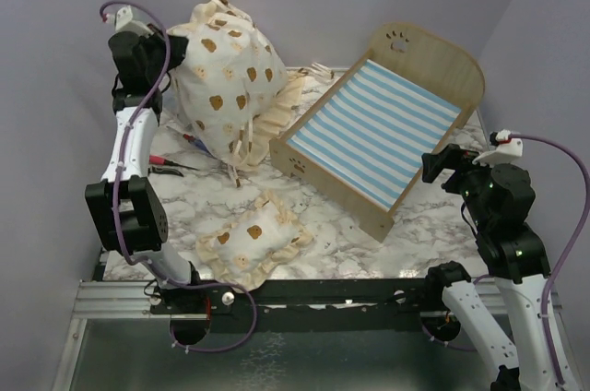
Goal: Set up the pet bed
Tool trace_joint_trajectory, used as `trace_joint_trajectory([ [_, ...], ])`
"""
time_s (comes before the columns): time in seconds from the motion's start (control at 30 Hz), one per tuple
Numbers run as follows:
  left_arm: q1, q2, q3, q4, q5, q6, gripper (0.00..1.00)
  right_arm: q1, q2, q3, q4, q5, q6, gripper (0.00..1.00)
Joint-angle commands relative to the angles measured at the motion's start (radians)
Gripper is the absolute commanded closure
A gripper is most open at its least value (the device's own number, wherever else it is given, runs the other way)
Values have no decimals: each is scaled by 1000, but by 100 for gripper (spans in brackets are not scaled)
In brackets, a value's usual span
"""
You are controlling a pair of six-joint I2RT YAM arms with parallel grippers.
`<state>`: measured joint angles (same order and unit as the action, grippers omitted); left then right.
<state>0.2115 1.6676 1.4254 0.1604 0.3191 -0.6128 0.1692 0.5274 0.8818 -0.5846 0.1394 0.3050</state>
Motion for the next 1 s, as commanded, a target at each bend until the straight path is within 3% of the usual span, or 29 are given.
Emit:
trace_joint_trajectory([
  [0.0, -199, -53, 209, -18, 108, 164, 100, 5, 8, 34, 21, -19, -18, 0],
  [0.27, -680, 32, 268, -65, 158, 321, 100, 5, 23, 92, -4, 35, -21, 0],
  [0.53, -1021, 96, 267, -115, 185, 404, 100, 6, 51, 178, -78, 155, -5, 0],
  [0.8, -1346, 47, 244, -261, 176, 559, 100, 6, 171, 309, -164, 279, -3, 0],
  [0.97, -1409, -55, 108, -292, 64, 549, 65, 6, 297, 394, -208, 243, 4, 0],
])
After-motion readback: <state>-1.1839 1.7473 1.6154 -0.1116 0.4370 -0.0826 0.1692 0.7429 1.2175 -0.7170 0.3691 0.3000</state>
